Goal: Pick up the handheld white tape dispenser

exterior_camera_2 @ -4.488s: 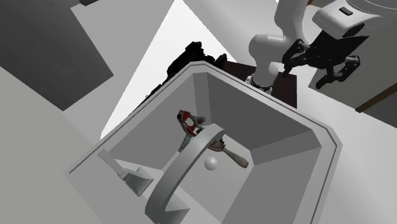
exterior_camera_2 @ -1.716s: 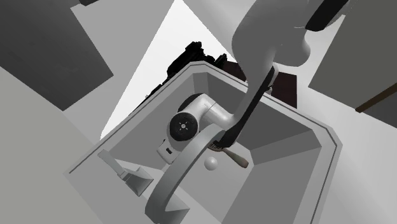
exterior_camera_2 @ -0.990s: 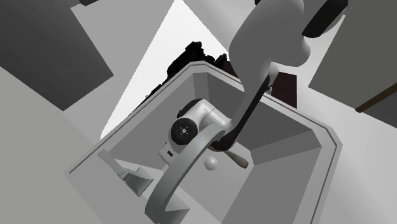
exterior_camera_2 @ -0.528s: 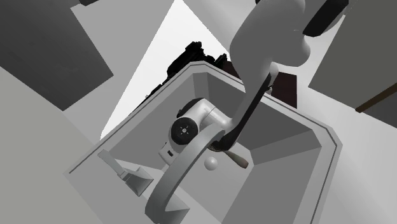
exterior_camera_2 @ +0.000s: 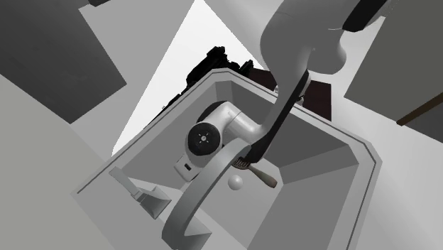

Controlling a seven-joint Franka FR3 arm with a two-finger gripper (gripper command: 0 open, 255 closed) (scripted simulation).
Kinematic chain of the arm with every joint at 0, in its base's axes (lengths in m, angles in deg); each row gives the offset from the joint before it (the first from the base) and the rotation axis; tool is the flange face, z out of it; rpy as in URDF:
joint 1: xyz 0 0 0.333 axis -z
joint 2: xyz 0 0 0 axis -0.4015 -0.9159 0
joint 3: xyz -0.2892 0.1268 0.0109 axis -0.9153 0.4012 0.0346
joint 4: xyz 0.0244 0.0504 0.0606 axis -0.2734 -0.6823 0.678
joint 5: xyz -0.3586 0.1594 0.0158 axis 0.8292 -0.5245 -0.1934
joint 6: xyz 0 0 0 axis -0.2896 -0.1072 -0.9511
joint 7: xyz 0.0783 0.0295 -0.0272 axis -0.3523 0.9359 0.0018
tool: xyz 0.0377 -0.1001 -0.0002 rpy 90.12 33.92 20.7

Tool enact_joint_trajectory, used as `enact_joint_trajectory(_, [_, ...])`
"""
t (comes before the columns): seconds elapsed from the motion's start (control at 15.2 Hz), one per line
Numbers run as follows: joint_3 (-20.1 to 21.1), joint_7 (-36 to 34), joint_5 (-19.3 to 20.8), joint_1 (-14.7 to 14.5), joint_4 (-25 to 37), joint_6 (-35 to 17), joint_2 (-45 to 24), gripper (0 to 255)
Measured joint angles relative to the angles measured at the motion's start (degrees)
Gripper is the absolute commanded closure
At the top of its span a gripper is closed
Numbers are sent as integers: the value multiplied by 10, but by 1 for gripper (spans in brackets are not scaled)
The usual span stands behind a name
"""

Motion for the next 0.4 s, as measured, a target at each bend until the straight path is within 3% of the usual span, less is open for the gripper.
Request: enact_joint_trajectory(0.4, [-3, 0, 13, -2, -3, 36, 8, 255])
